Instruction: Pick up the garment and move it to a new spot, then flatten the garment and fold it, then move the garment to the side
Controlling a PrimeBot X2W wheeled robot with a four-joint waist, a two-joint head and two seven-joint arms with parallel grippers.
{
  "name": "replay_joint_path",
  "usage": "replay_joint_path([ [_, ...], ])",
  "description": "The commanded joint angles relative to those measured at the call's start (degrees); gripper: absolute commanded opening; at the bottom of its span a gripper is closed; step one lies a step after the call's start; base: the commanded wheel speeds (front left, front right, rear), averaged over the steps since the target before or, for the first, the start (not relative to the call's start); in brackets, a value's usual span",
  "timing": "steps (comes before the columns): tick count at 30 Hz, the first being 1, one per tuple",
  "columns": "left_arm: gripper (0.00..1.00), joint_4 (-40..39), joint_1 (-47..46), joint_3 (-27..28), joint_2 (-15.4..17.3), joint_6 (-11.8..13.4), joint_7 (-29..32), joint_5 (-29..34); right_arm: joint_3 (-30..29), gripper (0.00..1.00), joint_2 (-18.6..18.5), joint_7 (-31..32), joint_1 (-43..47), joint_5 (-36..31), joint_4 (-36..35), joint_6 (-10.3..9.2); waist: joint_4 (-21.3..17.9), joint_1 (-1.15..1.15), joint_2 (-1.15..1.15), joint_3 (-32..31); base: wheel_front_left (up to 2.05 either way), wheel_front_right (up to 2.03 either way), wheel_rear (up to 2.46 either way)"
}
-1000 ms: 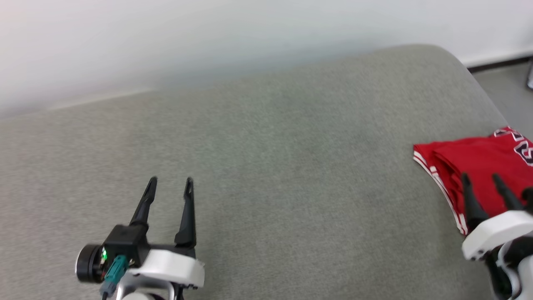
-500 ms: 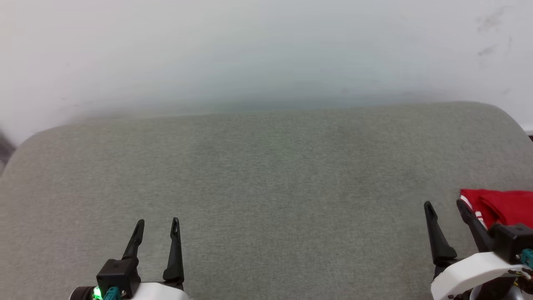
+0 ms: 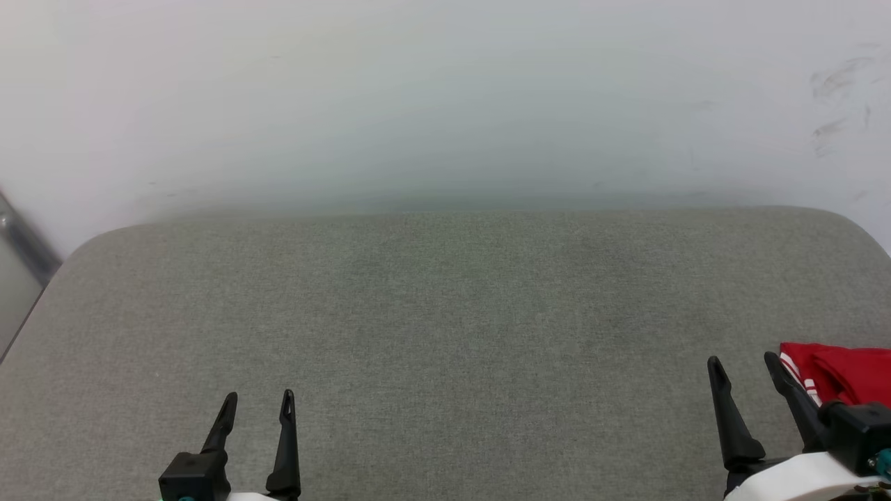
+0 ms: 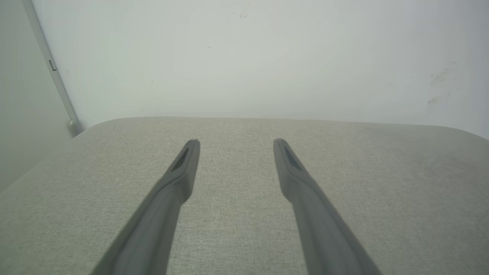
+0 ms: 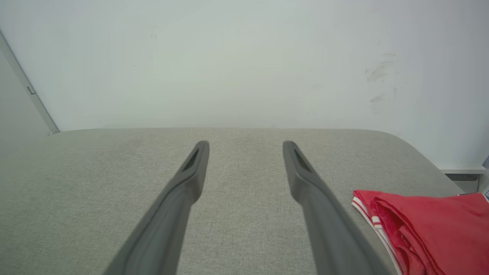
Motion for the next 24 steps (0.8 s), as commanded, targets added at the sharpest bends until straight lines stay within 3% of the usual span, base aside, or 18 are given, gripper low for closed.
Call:
replay_joint_path([
  [1,1.00,0.21,0.63,-0.01,0.30,-0.09,0.06,-0.04,0.05,1.00,0.35,0.16,0.95,-0.08,-0.58,-0.02,-0.10,0.01,0.00,-0.21,0.00,0.00,0.00],
  [23,1.00,1.66,-1.30,-0.65,0.63,-0.30,-0.41,-0.56,0.55,1.00,0.65,-0.02,0.12,-0.49,-0.83,-0.02,-0.70,0.01,0.00,0.38,0.00,0.00,0.00],
  [24,0.00,1.79,-0.70,-0.55,0.40,-0.30,-0.14,-0.63,0.52,0.00,0.41,0.22,0.58,-0.58,-0.53,0.00,-0.70,0.01,0.00,0.39,0.00,0.00,0.00],
])
